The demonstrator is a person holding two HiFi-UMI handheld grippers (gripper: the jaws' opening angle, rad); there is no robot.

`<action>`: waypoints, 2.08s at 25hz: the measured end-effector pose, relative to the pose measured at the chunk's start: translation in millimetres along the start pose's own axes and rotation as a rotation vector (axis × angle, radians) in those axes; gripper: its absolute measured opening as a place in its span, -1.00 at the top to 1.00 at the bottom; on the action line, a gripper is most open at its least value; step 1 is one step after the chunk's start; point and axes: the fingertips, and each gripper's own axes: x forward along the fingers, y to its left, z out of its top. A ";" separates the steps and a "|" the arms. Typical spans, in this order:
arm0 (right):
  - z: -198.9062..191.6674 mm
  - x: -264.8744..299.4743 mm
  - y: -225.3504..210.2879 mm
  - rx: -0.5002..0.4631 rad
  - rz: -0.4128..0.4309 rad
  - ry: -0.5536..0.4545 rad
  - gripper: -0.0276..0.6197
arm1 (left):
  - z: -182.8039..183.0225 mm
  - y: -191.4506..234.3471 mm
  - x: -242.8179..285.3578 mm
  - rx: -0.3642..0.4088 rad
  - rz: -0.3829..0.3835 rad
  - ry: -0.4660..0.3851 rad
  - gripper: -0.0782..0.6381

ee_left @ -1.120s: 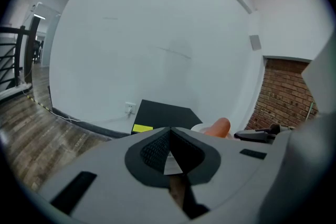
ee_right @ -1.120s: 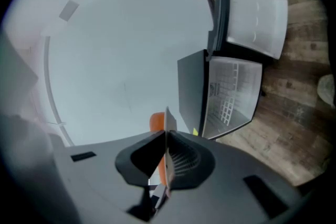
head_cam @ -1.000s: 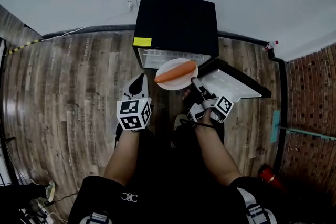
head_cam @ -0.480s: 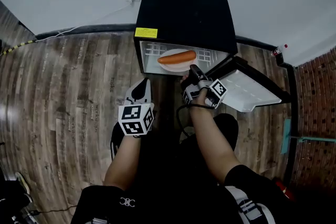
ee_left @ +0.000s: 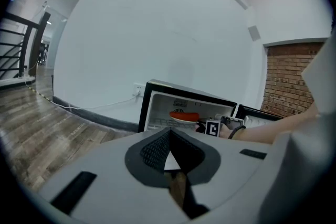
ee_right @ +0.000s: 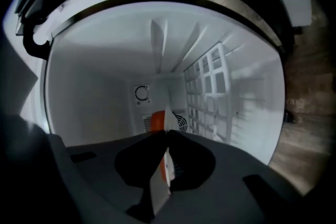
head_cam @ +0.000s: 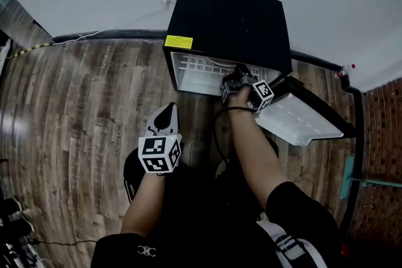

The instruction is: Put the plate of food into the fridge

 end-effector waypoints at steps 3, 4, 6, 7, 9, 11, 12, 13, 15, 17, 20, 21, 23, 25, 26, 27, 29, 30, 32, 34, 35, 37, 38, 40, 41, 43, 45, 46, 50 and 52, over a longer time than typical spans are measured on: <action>6.4 14.0 -5.3 -0.035 -0.028 -0.011 0.82 | -3.5 -2.5 -0.9 0.024 0.009 0.009 0.79; 7.8 18.0 -6.2 -0.049 -0.034 -0.018 0.82 | -4.2 -3.0 -0.8 0.015 0.009 0.008 0.79; 9.0 25.4 -6.3 -0.086 -0.039 -0.031 0.82 | -5.9 -0.5 -2.3 -0.053 0.010 -0.002 0.79; 8.6 28.0 -7.4 -0.104 -0.044 -0.034 0.82 | -8.0 2.6 -4.4 -0.097 0.016 -0.005 0.79; 8.7 30.6 -12.4 -0.128 -0.068 -0.039 0.82 | -14.7 9.8 -9.6 -0.144 0.037 0.003 0.79; 10.8 31.9 -17.1 -0.138 -0.106 -0.045 0.81 | -21.5 13.8 -13.5 -0.134 0.055 0.020 0.79; 11.5 33.0 -16.8 -0.150 -0.120 -0.043 0.81 | -24.0 14.4 -14.7 -0.121 0.060 0.027 0.79; 11.3 34.5 -15.1 -0.175 -0.130 -0.036 0.81 | -25.7 14.8 -15.6 -0.109 0.063 0.032 0.79; 8.0 38.0 -11.9 -0.262 -0.166 -0.010 0.81 | -27.5 14.8 -16.4 -0.092 0.064 0.036 0.79; 3.6 39.3 -10.9 -0.381 -0.220 0.021 0.80 | -28.5 12.7 -15.9 -0.079 0.060 0.039 0.79; 2.0 39.1 -10.5 -0.557 -0.263 0.051 0.60 | -29.8 7.1 -15.0 -0.058 0.049 0.045 0.79; 0.2 37.1 -12.1 -0.585 -0.281 0.059 0.58 | -30.1 5.6 -15.1 -0.050 0.046 0.046 0.79; 0.3 32.8 -17.7 -0.624 -0.319 0.057 0.57 | -31.1 2.8 -15.5 -0.033 0.040 0.049 0.79; 8.5 30.1 -24.4 -0.688 -0.362 0.036 0.57 | -32.0 1.3 -16.0 -0.017 0.038 0.052 0.79; 12.1 27.9 -27.4 -0.732 -0.390 0.030 0.57 | -32.0 1.4 -16.5 -0.013 0.038 0.052 0.79; 14.8 25.1 -29.7 -0.784 -0.419 0.026 0.57 | -32.0 2.1 -17.3 -0.012 0.039 0.051 0.79; 19.0 18.4 -33.1 -0.905 -0.471 0.020 0.57 | -32.6 4.7 -19.1 -0.017 0.042 0.050 0.79; 20.7 15.3 -34.1 -0.975 -0.493 0.018 0.54 | -33.2 6.1 -19.7 -0.021 0.043 0.050 0.79; 23.7 10.9 -33.6 -1.141 -0.526 0.018 0.50 | -34.9 7.6 -20.1 -0.025 0.044 0.052 0.79; 26.8 8.7 -28.4 -1.303 -0.544 0.020 0.44 | -36.6 6.1 -19.4 -0.028 0.039 0.054 0.79; 28.8 7.8 -24.1 -1.361 -0.547 0.016 0.43 | -37.4 4.8 -18.7 -0.030 0.036 0.054 0.79; 31.3 4.8 -15.0 -1.423 -0.539 0.006 0.43 | -38.5 1.7 -17.1 -0.033 0.028 0.052 0.79; 30.6 2.0 -11.1 -1.437 -0.530 0.006 0.43 | -38.6 0.1 -16.2 -0.035 0.024 0.050 0.79; 25.1 -6.6 -4.7 -1.458 -0.505 0.017 0.74 | -37.7 -3.4 -14.2 -0.037 0.013 0.045 0.79; 20.4 -12.1 -2.1 -1.467 -0.488 0.029 0.83 | -36.2 -5.0 -13.0 -0.037 0.008 0.042 0.79; 7.3 -24.4 1.3 -1.483 -0.447 0.076 0.87 | -31.7 -8.0 -9.8 -0.037 -0.004 0.034 0.79; -9.4 -38.1 5.9 -1.513 -0.393 0.137 0.87 | -26.2 -10.7 -5.7 -0.038 -0.016 0.024 0.79; -18.6 -46.0 10.3 -1.531 -0.363 0.163 0.87 | -23.3 -11.8 -3.3 -0.040 -0.022 0.019 0.79; -53.7 -84.9 41.3 -1.612 -0.245 0.198 0.87 | -8.3 -16.0 6.6 -0.035 -0.051 -0.005 0.79; -66.2 -106.1 63.2 -1.641 -0.193 0.182 0.87 | 1.3 -20.4 10.7 -0.027 -0.070 -0.017 0.79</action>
